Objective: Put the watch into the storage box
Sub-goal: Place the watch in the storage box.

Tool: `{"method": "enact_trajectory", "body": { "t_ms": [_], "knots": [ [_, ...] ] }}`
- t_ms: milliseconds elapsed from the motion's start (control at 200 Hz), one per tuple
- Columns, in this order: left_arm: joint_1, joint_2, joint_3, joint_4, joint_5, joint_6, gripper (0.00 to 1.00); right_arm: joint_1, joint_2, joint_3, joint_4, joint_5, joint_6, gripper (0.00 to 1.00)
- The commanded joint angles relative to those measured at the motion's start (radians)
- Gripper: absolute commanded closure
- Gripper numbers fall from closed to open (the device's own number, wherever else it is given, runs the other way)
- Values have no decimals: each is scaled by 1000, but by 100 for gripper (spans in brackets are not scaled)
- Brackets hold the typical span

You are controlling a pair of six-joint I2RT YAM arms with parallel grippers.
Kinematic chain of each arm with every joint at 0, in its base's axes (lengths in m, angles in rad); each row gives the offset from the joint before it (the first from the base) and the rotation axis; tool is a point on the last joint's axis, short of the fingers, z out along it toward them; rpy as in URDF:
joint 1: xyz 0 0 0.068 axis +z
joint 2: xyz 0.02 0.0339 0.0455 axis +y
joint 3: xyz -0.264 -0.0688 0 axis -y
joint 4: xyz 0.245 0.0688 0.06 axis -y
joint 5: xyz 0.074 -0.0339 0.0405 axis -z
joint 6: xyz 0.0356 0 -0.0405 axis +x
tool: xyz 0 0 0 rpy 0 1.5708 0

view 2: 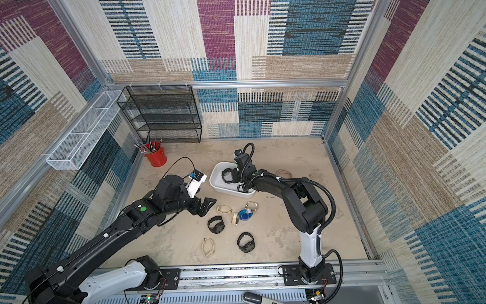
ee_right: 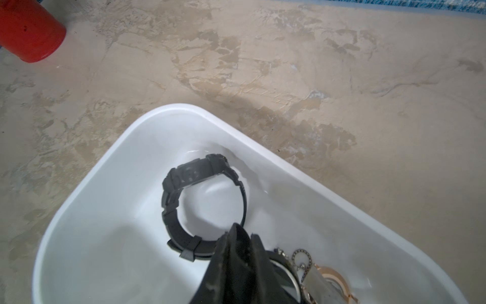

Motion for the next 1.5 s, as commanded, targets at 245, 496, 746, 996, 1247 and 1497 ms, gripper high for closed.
{"method": "enact_trajectory", "body": {
  "t_ms": [245, 496, 746, 996, 1247, 1497],
  "knots": [
    [1, 13, 13, -4, -3, 6, 3, -7, 22, 41, 44, -9, 9, 61],
    [1, 15, 17, -8, -8, 4, 3, -7, -99, 26, 15, -23, 18, 25],
    [1, 22, 17, -14, -22, 4, 3, -6, -343, -214, 83, -92, 54, 7],
    [1, 43, 27, -22, -23, 1, 3, -6, -673, -536, 174, -158, 53, 0],
    [1, 52, 32, -29, -31, -6, 3, -6, -792, -607, 145, -156, 61, 0],
    [1, 51, 37, -49, -76, -25, 3, -6, -841, -620, 132, -178, 43, 0]
  ]
}}
